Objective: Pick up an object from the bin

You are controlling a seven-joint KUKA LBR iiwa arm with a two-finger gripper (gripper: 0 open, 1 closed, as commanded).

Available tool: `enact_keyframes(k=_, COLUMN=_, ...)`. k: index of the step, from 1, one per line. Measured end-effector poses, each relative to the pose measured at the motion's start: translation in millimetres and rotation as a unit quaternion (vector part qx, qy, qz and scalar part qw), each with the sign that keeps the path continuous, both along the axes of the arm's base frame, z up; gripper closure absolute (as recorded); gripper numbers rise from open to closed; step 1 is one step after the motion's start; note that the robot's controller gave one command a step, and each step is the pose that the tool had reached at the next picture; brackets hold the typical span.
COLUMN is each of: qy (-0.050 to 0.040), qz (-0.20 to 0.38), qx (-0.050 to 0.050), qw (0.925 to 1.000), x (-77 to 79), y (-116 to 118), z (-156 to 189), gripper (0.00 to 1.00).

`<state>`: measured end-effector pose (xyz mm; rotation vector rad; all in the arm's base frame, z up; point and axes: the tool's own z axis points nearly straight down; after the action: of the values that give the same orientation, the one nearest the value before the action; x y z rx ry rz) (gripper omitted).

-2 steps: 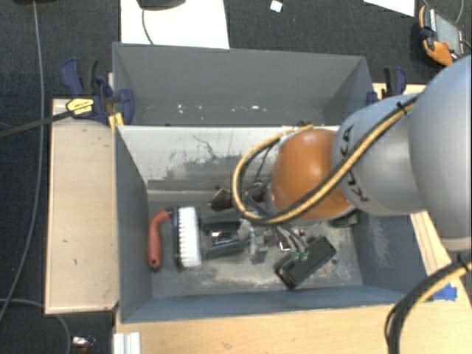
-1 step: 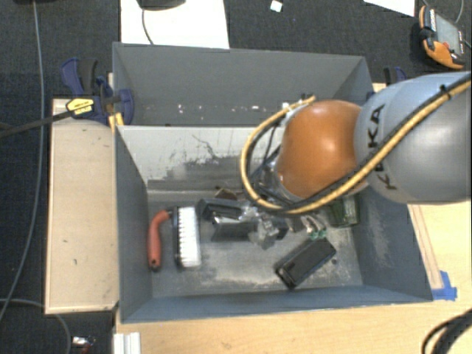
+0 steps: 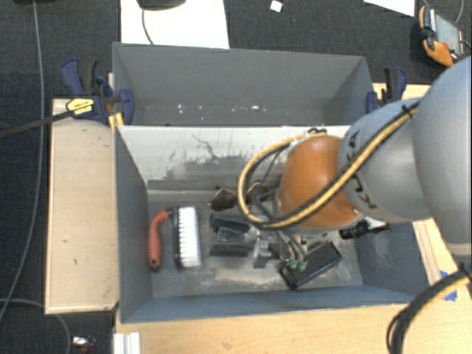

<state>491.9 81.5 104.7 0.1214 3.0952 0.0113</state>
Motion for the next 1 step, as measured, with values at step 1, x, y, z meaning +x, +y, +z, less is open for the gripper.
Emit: enact_keyframes(k=1, qy=-0.0116, qz=0.165, qx=-0.008, qw=0.9862, x=31.5, y=16.5, z=36.8, gripper=1.00)
